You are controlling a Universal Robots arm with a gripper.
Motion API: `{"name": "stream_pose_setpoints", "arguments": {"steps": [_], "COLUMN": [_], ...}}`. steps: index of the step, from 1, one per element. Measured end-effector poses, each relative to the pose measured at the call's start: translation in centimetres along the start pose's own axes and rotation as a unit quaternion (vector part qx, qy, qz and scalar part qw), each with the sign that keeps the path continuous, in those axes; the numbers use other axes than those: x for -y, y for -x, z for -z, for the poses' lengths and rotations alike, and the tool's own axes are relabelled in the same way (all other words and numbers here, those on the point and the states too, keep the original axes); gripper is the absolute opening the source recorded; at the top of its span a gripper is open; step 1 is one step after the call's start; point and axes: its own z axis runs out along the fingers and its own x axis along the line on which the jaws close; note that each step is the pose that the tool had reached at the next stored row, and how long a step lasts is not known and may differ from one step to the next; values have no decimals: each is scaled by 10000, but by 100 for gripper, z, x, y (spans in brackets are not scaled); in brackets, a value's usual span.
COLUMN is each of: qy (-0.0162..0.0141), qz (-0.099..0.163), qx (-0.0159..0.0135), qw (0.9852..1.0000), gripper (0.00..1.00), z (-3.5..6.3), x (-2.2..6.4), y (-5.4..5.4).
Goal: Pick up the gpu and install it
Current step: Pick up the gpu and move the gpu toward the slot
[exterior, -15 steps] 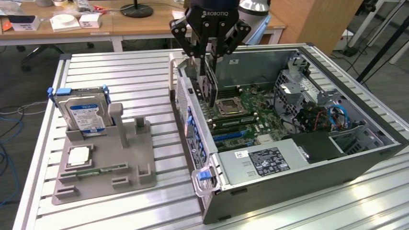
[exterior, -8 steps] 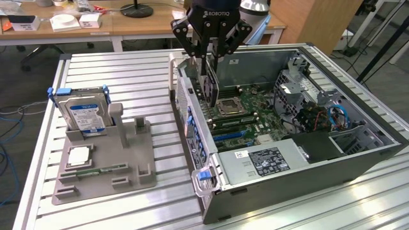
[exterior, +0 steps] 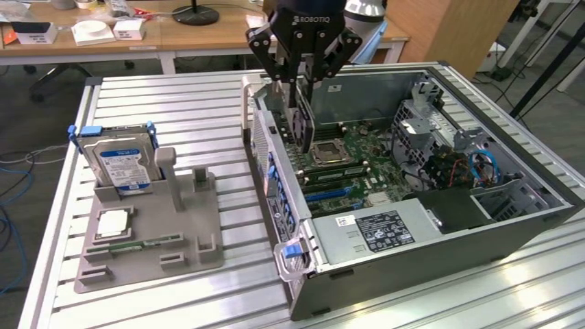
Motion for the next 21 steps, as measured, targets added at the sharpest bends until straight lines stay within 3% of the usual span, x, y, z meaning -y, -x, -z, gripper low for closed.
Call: {"name": "stream_pose_setpoints", "arguments": {"steps": [21], "qy": [0], "qz": [0], "qx": [0], "qw": [10000], "gripper": [26], "z": [-1], "x": [-3], "y": [48]}}
